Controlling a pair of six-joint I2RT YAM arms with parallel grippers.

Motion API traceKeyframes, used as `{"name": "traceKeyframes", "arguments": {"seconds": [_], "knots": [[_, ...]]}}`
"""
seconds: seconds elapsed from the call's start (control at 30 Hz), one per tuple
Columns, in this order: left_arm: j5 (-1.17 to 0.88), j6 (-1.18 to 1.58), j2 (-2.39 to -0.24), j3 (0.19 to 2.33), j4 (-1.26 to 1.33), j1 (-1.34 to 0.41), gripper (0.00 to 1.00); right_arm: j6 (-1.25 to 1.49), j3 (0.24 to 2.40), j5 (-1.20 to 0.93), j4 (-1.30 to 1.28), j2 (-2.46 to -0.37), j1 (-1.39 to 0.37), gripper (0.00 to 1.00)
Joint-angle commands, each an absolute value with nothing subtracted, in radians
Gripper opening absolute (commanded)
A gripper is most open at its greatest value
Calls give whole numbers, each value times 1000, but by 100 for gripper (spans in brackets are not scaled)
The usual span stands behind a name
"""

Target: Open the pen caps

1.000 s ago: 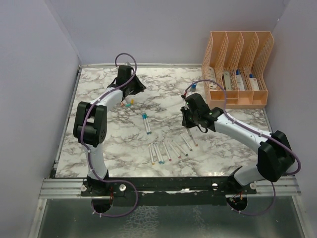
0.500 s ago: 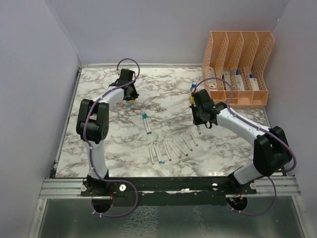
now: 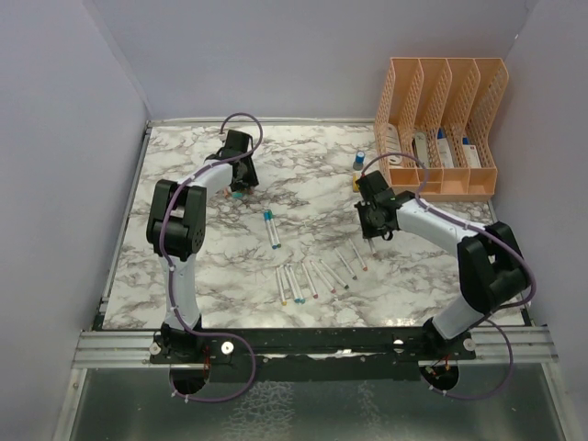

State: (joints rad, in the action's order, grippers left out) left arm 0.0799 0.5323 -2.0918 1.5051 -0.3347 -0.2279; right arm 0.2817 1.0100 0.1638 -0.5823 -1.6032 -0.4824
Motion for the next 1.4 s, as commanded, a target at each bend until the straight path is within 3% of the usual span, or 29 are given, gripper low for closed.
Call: {"name": "traceKeyframes", "arguments": {"seconds": [0.0,0.1,0.43,0.57,0.73,0.8,0.9,1.07,1.37], "knots": [[85,527,-2092,1530,-365,-216,46,280,992,128,-569,-1630,-476,1],[75,530,-2068,1539,-373,-211,48,283,993,121,-571,-1647,-476,3],[-28,594,-1882,1520,-353,-207,49,294,994,98,-578,-1687,-474,21],[-57,627,-1792,1448,-306,-207,62,294,1000,99,-583,-1694,-473,30],[-97,658,-1675,1373,-238,-207,74,293,1046,129,-598,-1674,-474,34],[-127,670,-1628,1327,-206,-207,79,290,1086,139,-600,-1649,-474,41],[-180,695,-1581,1280,-171,-205,98,263,1159,105,-594,-1629,-474,51],[-239,748,-1522,1207,-102,-203,99,220,1260,-9,-562,-1668,-499,63],[-195,764,-1413,1149,-123,-173,99,256,1453,55,-552,-1881,-735,68]]}}
